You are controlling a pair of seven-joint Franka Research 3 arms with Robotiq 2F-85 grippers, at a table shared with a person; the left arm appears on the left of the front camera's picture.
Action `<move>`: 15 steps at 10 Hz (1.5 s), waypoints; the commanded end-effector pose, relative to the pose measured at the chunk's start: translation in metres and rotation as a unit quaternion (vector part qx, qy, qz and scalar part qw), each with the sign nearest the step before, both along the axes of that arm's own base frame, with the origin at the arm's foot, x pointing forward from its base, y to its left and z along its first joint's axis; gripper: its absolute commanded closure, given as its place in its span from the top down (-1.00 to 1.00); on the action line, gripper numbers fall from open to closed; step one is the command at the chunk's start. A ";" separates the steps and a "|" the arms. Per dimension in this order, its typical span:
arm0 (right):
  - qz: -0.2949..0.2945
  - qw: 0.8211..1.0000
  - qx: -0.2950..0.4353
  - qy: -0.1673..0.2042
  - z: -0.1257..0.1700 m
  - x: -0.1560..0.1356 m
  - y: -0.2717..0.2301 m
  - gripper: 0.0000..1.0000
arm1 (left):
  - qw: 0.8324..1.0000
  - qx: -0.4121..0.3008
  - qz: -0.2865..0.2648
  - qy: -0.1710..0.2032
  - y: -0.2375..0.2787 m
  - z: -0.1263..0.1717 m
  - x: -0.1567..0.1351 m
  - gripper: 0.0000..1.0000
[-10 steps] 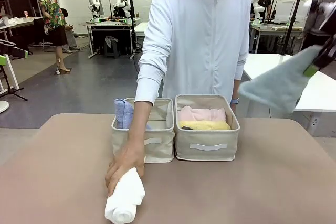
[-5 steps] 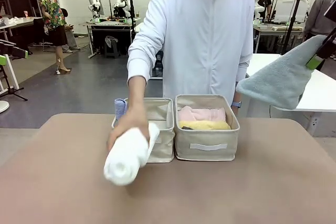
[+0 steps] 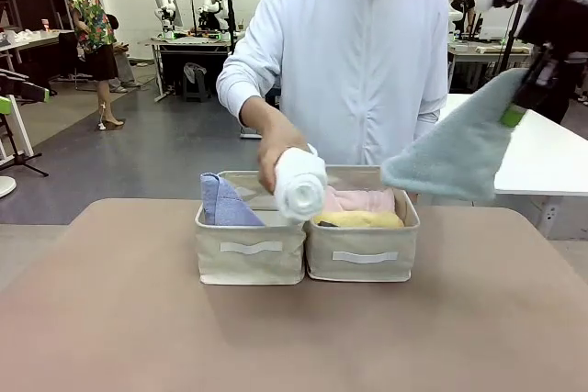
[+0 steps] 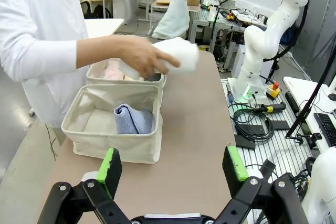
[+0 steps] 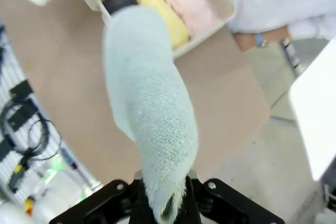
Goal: Sort the towels based on their folding style.
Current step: Pick up another triangle-folded towel from the table and place it in the left Fabric basket.
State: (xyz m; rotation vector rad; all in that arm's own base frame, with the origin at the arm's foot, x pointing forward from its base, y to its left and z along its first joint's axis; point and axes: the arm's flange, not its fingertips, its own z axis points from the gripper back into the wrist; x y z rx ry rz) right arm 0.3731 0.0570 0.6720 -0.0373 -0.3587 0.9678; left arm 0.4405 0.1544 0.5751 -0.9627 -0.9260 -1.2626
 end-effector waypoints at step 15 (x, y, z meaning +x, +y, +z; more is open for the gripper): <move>-0.114 0.984 0.130 -0.033 -0.020 -0.069 -0.170 -0.84 | 1.000 -0.002 0.001 -0.003 0.001 0.002 -0.001 1.00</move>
